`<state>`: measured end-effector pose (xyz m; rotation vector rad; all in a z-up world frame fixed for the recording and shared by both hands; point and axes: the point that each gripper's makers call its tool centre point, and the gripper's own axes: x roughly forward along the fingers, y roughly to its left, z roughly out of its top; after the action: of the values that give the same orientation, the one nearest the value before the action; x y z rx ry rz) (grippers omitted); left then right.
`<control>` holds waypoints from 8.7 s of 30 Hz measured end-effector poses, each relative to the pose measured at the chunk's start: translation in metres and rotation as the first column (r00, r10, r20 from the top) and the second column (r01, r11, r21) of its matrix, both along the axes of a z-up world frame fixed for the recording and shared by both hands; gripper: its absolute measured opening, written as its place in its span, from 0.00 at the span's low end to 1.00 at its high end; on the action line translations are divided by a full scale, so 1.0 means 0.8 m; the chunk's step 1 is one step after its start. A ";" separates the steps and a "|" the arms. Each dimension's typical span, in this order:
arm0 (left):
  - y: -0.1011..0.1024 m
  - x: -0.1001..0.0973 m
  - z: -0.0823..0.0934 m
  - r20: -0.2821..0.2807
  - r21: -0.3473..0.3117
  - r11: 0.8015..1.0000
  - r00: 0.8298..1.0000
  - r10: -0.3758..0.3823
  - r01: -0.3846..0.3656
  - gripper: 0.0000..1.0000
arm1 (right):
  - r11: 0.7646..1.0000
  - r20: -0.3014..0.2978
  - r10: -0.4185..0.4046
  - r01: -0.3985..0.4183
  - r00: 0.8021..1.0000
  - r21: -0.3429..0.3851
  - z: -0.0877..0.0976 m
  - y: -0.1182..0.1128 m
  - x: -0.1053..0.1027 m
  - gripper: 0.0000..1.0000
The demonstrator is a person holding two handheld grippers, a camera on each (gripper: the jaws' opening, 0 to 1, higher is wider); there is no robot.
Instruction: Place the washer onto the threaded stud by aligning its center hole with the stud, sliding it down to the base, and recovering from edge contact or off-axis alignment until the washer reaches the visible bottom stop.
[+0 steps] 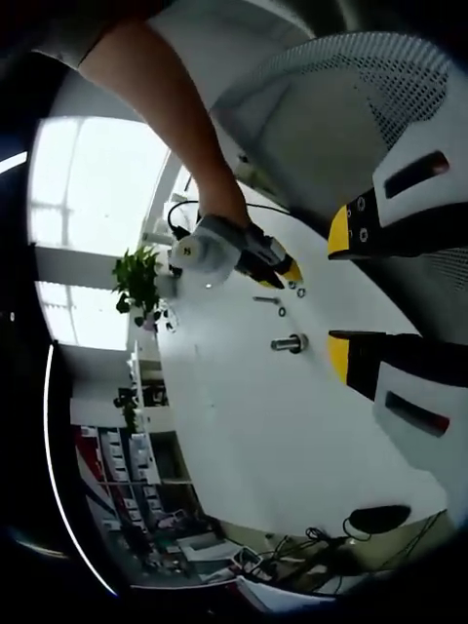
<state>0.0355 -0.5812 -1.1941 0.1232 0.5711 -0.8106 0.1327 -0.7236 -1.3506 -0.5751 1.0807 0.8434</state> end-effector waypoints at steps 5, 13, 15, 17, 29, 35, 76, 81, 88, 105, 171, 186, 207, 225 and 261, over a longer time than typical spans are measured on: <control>0.000 0.000 -0.002 -0.006 0.004 1.000 1.000 0.000 0.000 0.27 | 0.999 -0.012 0.028 -0.028 1.000 -0.023 -0.010 0.001 0.006 0.24; 0.001 0.000 -0.003 -0.010 0.007 1.000 1.000 0.003 -0.003 0.26 | 0.996 -0.047 0.063 -0.066 0.997 -0.065 -0.022 -0.001 0.010 0.23; 0.001 0.000 -0.003 -0.010 0.009 1.000 1.000 0.003 -0.003 0.26 | 0.995 -0.048 0.072 -0.075 0.996 -0.066 -0.023 0.000 0.009 0.22; 0.001 0.000 -0.003 -0.009 0.006 1.000 1.000 0.005 -0.005 0.26 | 0.993 -0.064 0.087 -0.092 0.994 -0.074 -0.026 0.001 0.005 0.20; 0.001 0.001 -0.003 -0.013 0.005 1.000 1.000 0.011 -0.011 0.25 | 0.992 -0.074 0.090 -0.095 0.993 -0.081 -0.029 0.000 0.007 0.19; 0.001 0.000 -0.004 -0.016 0.010 1.000 1.000 0.005 -0.005 0.25 | 0.972 -0.108 0.161 -0.177 0.981 -0.154 -0.031 0.002 0.008 0.20; 0.002 0.000 -0.004 -0.016 0.011 1.000 1.000 0.006 -0.006 0.22 | 0.974 -0.073 0.097 -0.110 0.993 -0.198 -0.030 0.002 0.010 0.14; 0.002 0.000 -0.004 -0.015 0.010 1.000 1.000 0.006 -0.006 0.22 | 0.978 -0.057 0.087 -0.096 0.995 -0.183 -0.028 0.003 0.007 0.13; 0.001 0.000 -0.004 -0.017 0.013 1.000 1.000 0.003 -0.003 0.22 | 0.994 -0.042 -0.007 0.002 0.999 -0.112 -0.028 0.003 0.006 0.13; 0.002 0.000 -0.006 -0.020 0.016 1.000 1.000 0.004 -0.004 0.23 | 0.995 -0.012 -0.077 0.077 0.997 -0.056 -0.007 -0.015 0.014 0.13; -0.005 -0.005 -0.002 -0.021 -0.010 1.000 0.999 -0.027 0.027 0.24 | 0.994 0.100 -0.077 0.084 0.992 -0.065 0.066 -0.046 0.074 0.14; -0.009 -0.010 -0.006 -0.051 -0.011 0.999 0.998 -0.043 0.042 0.28 | 0.993 0.113 -0.077 0.086 0.991 -0.075 0.073 -0.051 0.079 0.14; -0.005 -0.007 -0.006 -0.044 -0.008 1.000 0.999 -0.022 0.022 0.26 | 0.996 0.103 -0.044 0.052 0.994 -0.078 0.066 -0.044 0.081 0.14; -0.005 -0.005 -0.005 -0.042 -0.009 1.000 0.999 -0.016 0.016 0.26 | 0.993 0.034 -0.040 0.044 0.999 -0.111 0.039 -0.040 0.079 0.14; -0.001 -0.002 -0.007 -0.041 0.001 1.000 0.999 0.001 -0.001 0.25 | 0.986 -0.045 -0.031 0.023 0.998 -0.163 -0.012 -0.051 0.071 0.24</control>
<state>0.0335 -0.5816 -1.1998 0.1075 0.6103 -0.8132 0.1896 -0.7647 -1.3605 -0.6781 1.2061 0.7526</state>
